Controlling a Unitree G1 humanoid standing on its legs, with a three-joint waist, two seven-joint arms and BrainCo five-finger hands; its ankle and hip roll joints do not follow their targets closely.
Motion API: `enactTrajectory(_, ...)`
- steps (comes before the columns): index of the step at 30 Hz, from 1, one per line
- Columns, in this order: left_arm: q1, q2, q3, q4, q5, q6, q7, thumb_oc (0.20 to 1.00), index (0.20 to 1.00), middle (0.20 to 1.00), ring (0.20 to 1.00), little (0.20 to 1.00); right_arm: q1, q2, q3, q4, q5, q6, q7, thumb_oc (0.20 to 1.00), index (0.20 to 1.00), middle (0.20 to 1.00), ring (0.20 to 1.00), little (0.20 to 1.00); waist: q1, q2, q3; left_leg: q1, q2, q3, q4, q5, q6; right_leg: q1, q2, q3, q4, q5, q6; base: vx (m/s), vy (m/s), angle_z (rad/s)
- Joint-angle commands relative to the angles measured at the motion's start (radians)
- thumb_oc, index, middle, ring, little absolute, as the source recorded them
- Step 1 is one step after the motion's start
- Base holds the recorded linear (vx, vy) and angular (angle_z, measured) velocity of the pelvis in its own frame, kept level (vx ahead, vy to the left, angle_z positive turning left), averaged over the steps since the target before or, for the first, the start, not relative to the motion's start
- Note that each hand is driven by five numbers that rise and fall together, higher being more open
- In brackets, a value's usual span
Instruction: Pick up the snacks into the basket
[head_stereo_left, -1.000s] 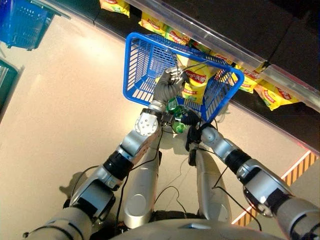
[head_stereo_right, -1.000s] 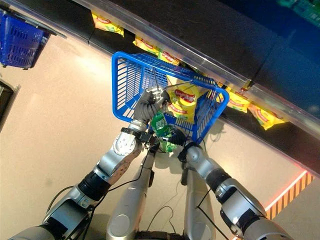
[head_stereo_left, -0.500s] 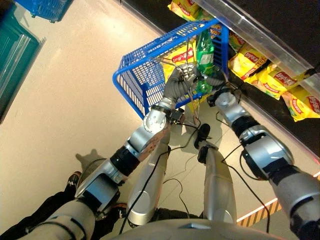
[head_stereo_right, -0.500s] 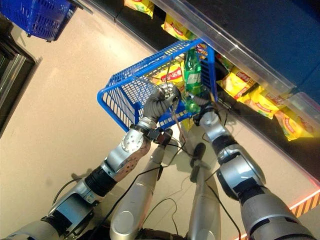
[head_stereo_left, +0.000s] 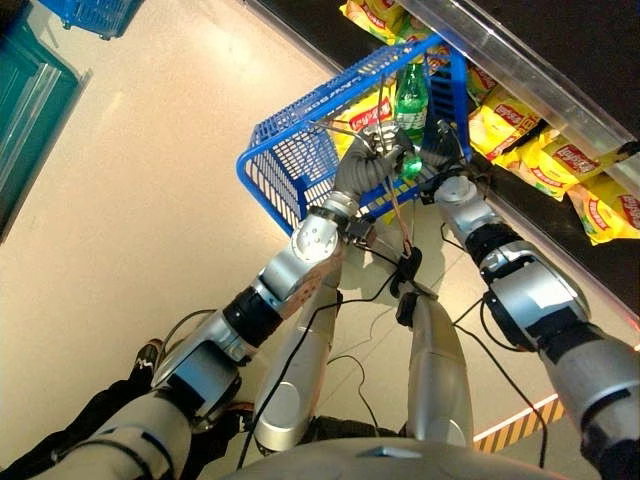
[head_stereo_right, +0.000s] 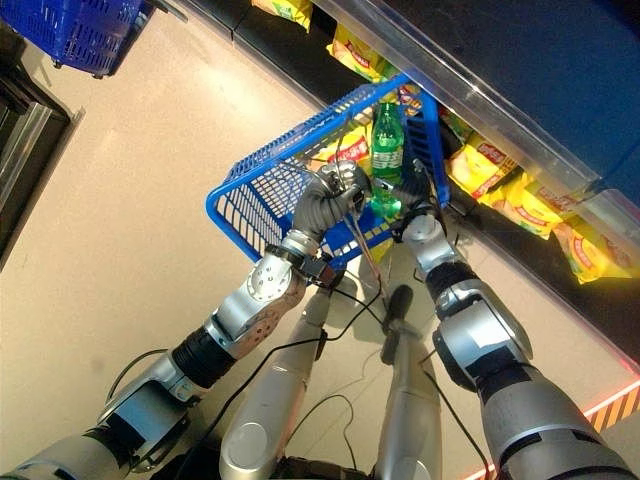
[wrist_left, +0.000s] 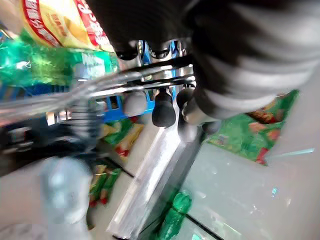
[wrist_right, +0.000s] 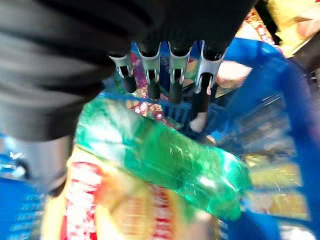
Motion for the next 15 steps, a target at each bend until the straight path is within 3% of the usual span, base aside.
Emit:
enactTrajectory(1, -0.123, -0.083, 0.015, -0.236, 0.027, -0.136, -0.047, 0.2, 0.2, 0.2, 0.2, 0.2, -0.056, -0.015, 0.018, -0.032, 0.016, -0.039, 0.006, 1.0, 1.0, 1.0, 1.0, 1.0, 0.001, 0.042, -0.024, 0.013, -0.041, 0.064, 0.094, -0.151, 0.022, 0.062, -0.022, 0.081, -0.222, 0.115, 0.097, 0.0, 0.0, 0.0)
enactTrajectory(10, -0.083, -0.07, 0.029, -0.227, 0.007, -0.13, -0.049, 0.2, 0.2, 0.2, 0.2, 0.2, -0.001, 0.001, 0.018, -0.052, -0.003, -0.032, 0.012, 1.0, 1.0, 1.0, 1.0, 1.0, -0.014, 0.027, -0.024, 0.047, -0.032, 0.071, 0.075, -0.146, 0.018, 0.09, -0.016, 0.087, -0.241, 0.122, 0.1, 0.0, 0.0, 0.0)
enactTrajectory(15, 0.091, 0.001, 0.151, -0.108, 0.014, -0.108, -0.054, 0.2, 0.2, 0.2, 0.2, 0.2, 0.346, 0.042, -0.051, -0.311, -0.037, -0.049, -0.004, 1.0, 1.0, 1.0, 1.0, 1.0, -0.052, -0.017, -0.024, 0.162, -0.01, 0.075, 0.044, -0.149, 0.013, 0.214, -0.007, 0.09, -0.283, 0.117, 0.102, 0.04, 0.005, -0.08)
